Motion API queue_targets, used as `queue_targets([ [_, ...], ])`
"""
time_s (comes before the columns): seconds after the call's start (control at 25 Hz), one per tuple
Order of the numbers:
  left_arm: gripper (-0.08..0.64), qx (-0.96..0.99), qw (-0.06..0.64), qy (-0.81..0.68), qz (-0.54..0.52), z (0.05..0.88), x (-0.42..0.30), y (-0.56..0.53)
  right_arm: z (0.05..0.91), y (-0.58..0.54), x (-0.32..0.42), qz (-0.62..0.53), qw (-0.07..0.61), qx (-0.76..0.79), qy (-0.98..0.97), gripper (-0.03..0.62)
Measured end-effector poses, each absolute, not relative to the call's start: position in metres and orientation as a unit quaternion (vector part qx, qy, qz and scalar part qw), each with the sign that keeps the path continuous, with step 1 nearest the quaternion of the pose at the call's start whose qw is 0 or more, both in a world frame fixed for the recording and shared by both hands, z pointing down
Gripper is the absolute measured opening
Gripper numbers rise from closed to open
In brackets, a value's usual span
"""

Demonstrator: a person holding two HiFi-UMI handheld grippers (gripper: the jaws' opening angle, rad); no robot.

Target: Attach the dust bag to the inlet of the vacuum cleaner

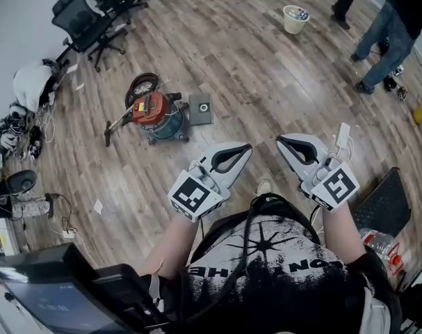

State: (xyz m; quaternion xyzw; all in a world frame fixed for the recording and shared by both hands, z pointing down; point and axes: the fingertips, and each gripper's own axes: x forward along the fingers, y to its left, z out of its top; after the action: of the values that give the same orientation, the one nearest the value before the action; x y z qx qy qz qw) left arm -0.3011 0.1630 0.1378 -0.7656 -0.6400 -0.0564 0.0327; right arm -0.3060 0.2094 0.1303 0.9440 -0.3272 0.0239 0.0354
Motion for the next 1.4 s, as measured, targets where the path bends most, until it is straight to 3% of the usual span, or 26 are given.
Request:
queue_targets([
  [0.4, -0.002, -0.777, 0.050, -0.626, -0.049, 0.130, -0.255, 0.277, 0.122, 0.324, -0.263, 0.002, 0.035, 0.939, -0.342, 0.008],
  [0.84, -0.002, -0.791, 0.045, -0.606, -0.072, 0.153, -0.192, 0.279, 0.143, 0.326, -0.195, 0.019, 0.026, 0.928, -0.372, 0.008],
  [1.4, -0.002, -0.813, 0.027, -0.579, -0.053, 0.128, 0.042, 0.236, 0.128, 0.268, 0.037, 0.042, 0.031, 0.898, -0.437, 0.008],
])
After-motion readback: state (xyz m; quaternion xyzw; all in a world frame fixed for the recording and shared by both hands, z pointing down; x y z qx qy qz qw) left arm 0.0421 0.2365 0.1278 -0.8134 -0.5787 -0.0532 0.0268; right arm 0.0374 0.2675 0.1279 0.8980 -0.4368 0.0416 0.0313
